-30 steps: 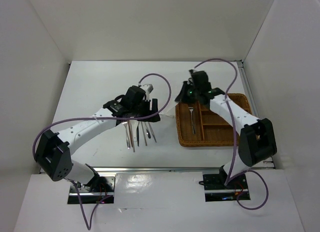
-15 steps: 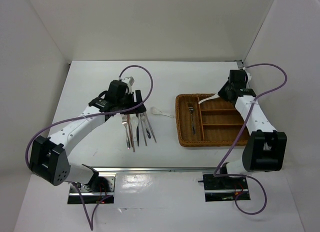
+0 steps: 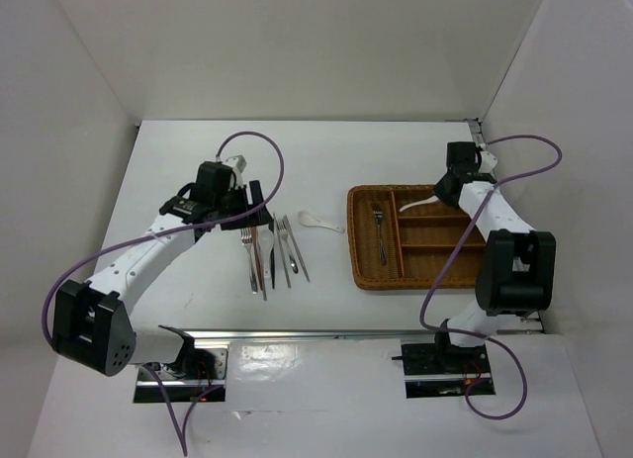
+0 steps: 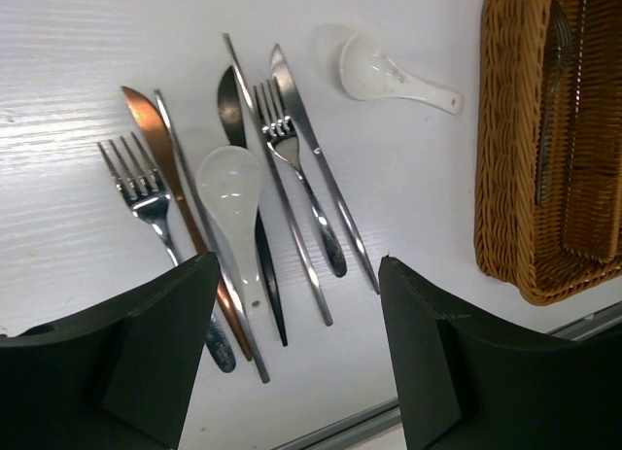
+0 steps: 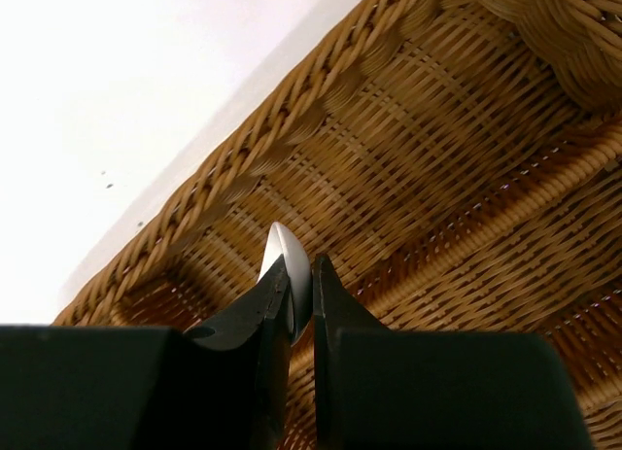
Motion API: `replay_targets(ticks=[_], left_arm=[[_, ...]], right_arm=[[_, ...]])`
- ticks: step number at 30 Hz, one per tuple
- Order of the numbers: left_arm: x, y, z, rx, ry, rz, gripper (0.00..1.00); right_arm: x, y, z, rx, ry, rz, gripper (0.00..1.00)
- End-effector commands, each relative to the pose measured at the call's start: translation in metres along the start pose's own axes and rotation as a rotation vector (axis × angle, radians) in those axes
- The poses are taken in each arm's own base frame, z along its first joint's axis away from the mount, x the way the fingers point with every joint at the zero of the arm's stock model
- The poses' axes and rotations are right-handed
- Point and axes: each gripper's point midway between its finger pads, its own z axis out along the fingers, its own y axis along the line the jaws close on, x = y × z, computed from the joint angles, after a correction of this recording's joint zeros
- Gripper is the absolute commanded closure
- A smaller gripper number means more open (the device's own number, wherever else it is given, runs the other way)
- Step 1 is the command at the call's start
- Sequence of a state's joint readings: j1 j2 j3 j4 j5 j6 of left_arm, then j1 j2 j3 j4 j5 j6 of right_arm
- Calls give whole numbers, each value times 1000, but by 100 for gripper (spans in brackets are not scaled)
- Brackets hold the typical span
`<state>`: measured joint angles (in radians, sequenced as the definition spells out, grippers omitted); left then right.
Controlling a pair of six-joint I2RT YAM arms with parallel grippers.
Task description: Sort the eating utensils into containers
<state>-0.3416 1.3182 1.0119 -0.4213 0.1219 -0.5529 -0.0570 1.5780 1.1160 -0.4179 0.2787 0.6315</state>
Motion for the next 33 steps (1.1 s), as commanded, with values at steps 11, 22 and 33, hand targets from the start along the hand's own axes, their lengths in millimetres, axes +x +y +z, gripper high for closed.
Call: replay_targets(ticks=[11, 22, 33], left_arm=[[12, 38, -3, -40, 19, -33, 19], [35, 65, 10, -139, 45, -111, 22], [55, 94, 35, -268, 87, -209, 35]], right_arm=[[-7, -2, 25, 58, -31, 18, 75], [-37, 33, -32, -168, -73, -63, 42], [-25, 56, -117, -499, -74, -117, 40]])
